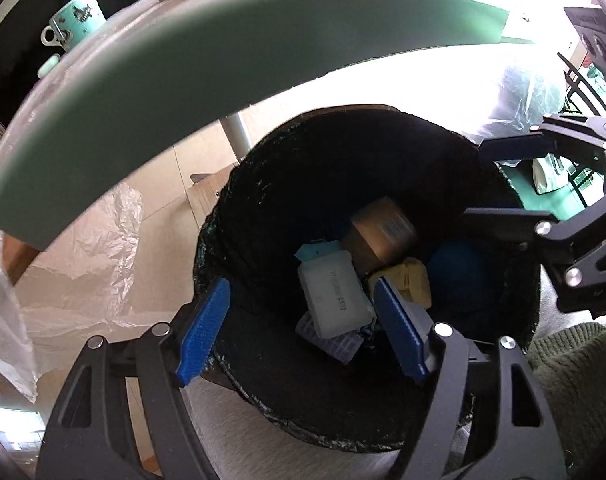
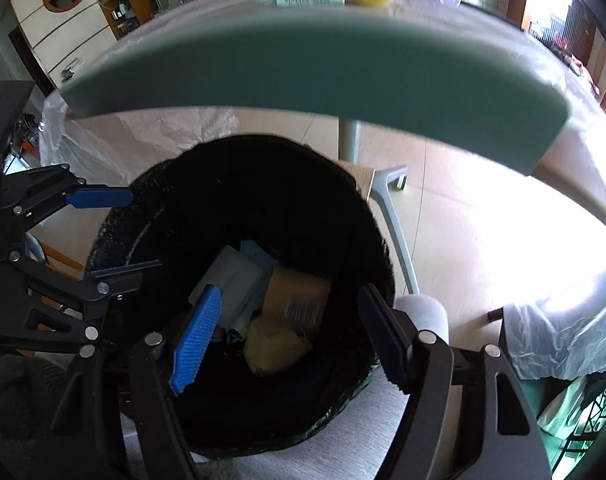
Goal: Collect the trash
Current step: 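Open both grippers to drop the plastic box and cardboard box into the bin, then grasp the cloth bundle with the left gripper while the right grasps the purple curler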
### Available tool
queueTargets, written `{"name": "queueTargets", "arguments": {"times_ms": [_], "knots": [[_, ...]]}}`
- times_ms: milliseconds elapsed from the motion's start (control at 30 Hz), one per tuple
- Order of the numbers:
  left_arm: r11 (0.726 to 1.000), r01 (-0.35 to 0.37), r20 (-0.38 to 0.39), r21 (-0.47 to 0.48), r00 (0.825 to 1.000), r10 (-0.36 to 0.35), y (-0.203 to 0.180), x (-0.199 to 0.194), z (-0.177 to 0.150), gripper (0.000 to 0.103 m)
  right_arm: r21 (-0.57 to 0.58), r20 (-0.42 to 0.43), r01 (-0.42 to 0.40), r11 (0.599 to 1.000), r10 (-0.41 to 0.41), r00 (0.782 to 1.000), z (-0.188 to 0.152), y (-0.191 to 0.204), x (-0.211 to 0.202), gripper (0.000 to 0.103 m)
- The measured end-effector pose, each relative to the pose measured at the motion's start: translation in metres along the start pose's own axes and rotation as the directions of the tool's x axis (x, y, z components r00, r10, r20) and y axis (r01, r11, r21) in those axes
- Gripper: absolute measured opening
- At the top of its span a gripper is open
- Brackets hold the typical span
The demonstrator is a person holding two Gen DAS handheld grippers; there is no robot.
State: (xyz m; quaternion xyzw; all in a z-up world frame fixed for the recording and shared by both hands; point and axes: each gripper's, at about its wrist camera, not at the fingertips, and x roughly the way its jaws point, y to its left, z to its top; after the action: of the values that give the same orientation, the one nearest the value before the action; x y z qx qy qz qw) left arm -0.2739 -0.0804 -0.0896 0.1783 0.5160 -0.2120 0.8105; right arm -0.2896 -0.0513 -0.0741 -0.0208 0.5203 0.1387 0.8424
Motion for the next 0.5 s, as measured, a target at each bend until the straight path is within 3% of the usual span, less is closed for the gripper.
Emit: {"name": "queueTargets", "arguments": {"times_ms": [133, 233, 267, 300, 333, 367, 400, 433, 467, 500], "knots": [[0.999, 0.032, 0.052, -0.018, 0.998, -0.031, 0.004, -0.032, 0.003, 0.075, -0.034, 0.093, -0.005, 0.999, 0.008, 0.996, 0.005, 0.000, -0.040, 0.072], [0.997, 0.075, 0.148, -0.023, 0.986, -0.071, 0.014, -0.071, 0.012, 0.075, -0.070, 0.213, 0.005, 0.998, 0.010, 0.977, 0.015, 0.001, -0.080, 0.082], [0.996, 0.083, 0.207, -0.022, 0.975, -0.077, 0.019, -0.090, 0.017, 0.077, -0.078, 0.249, 0.017, 0.997, 0.003, 0.968, 0.018, 0.000, -0.090, 0.087], [0.996, 0.083, 0.251, -0.025, 0.965, -0.074, 0.022, -0.103, 0.021, 0.086, -0.084, 0.314, 0.044, 0.996, -0.016, 0.949, 0.024, 0.000, -0.107, 0.089], [0.996, 0.077, 0.323, -0.037, 0.944, -0.061, 0.028, -0.120, 0.027, 0.097, -0.082, 0.363, 0.065, 0.994, -0.031, 0.931, 0.028, -0.003, -0.118, 0.096], [0.996, 0.069, 0.399, -0.057, 0.916, -0.041, 0.035, -0.137, 0.032, 0.102, -0.073, 0.425, 0.094, 0.993, -0.054, 0.904, 0.035, -0.005, -0.130, 0.099], [0.995, 0.063, 0.452, -0.078, 0.892, -0.021, 0.041, -0.148, 0.037, 0.102, -0.060, 0.485, 0.122, 0.991, -0.078, 0.871, 0.043, -0.009, -0.141, 0.099], [0.993, 0.060, 0.487, -0.102, 0.873, -0.003, 0.047, -0.155, 0.044, 0.102, -0.048, 0.509, 0.139, 0.989, -0.095, 0.856, 0.049, -0.014, -0.145, 0.099], [0.991, 0.060, 0.502, -0.121, 0.865, 0.009, 0.053, -0.159, 0.053, 0.102, -0.029, 0.520, 0.159, 0.987, -0.121, 0.845, 0.061, -0.021, -0.147, 0.099], [0.989, 0.062, 0.491, -0.138, 0.871, 0.014, 0.062, -0.158, 0.066, 0.102, -0.017, 0.523, 0.169, 0.985, -0.136, 0.842, 0.069, -0.025, -0.147, 0.099]]}}
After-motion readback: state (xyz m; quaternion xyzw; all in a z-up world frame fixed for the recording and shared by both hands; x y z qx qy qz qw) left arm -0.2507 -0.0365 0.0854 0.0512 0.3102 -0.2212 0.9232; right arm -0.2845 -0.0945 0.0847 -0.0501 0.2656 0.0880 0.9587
